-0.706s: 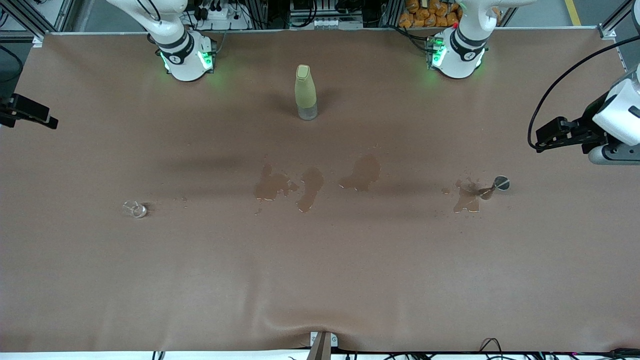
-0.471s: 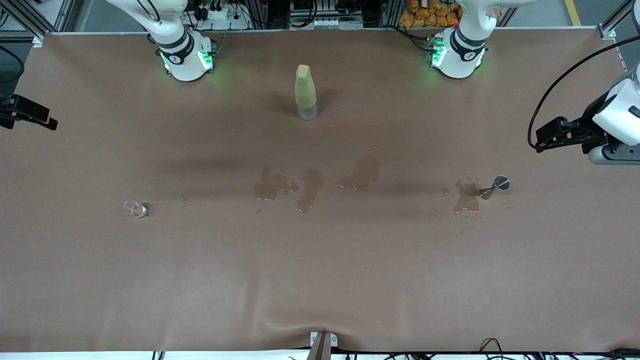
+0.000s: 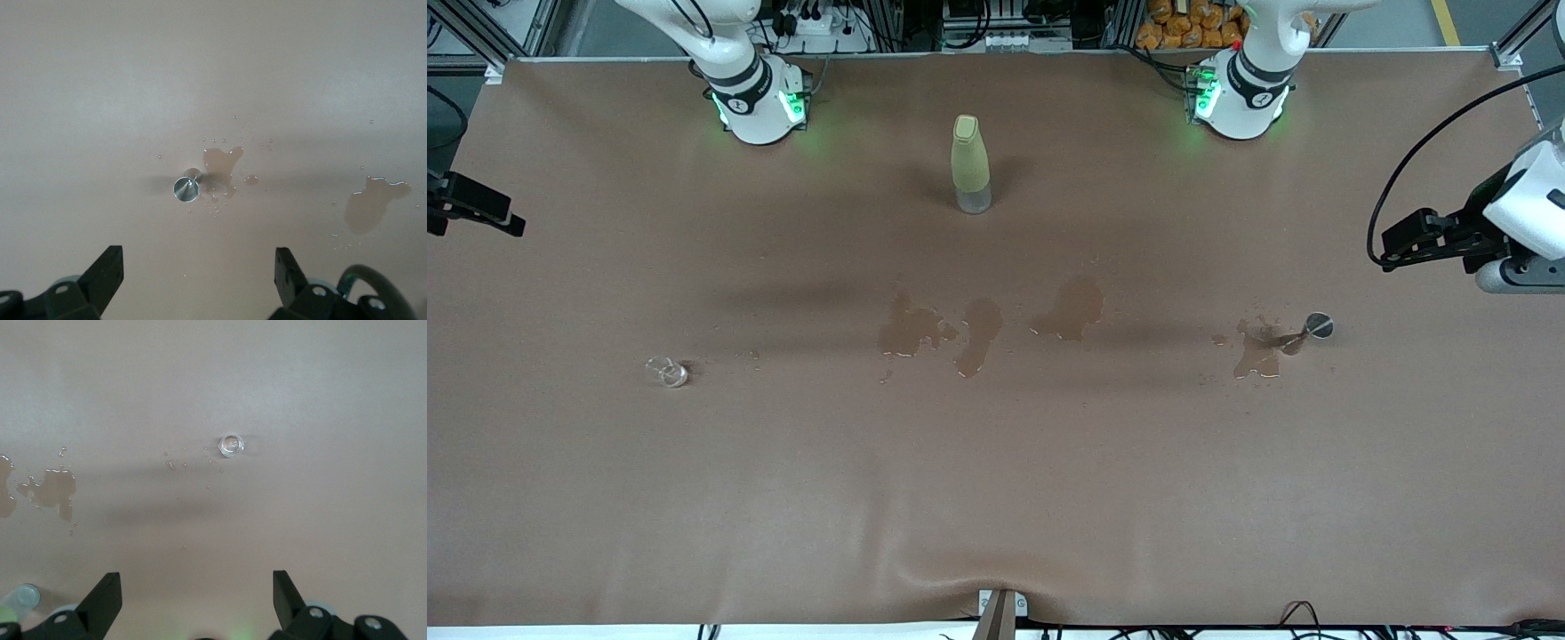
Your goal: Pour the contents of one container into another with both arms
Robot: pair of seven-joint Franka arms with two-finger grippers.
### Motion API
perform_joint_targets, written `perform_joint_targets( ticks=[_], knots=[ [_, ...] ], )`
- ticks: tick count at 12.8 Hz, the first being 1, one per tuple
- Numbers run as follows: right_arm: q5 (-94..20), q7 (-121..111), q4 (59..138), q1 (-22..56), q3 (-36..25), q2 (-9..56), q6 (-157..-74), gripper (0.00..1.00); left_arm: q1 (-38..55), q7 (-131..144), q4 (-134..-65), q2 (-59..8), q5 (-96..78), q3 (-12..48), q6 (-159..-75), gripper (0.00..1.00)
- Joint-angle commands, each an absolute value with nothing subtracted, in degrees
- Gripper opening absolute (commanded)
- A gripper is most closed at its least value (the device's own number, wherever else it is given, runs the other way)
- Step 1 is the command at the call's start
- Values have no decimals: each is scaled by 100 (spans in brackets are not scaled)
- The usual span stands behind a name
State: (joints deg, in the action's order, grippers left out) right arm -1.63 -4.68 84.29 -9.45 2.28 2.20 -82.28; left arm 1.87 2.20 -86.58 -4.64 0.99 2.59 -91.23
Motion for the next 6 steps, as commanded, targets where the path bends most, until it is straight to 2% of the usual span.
perform_joint_targets(
  ticks=[1,5,6],
  knots=[
    [-62,-519,8420,-853,141,246,-8262,100,150,167,-8412,-711,70,246,-9114,100],
    [-53,-501,8420,-712,-26,264,-8262,100,106,-252,-8411,-932,264,123,-9281,100],
    [-1,-501,8420,-686,-35,264,-8262,100,-156,-725,-8411,-923,229,97,-9299,100]
  ],
)
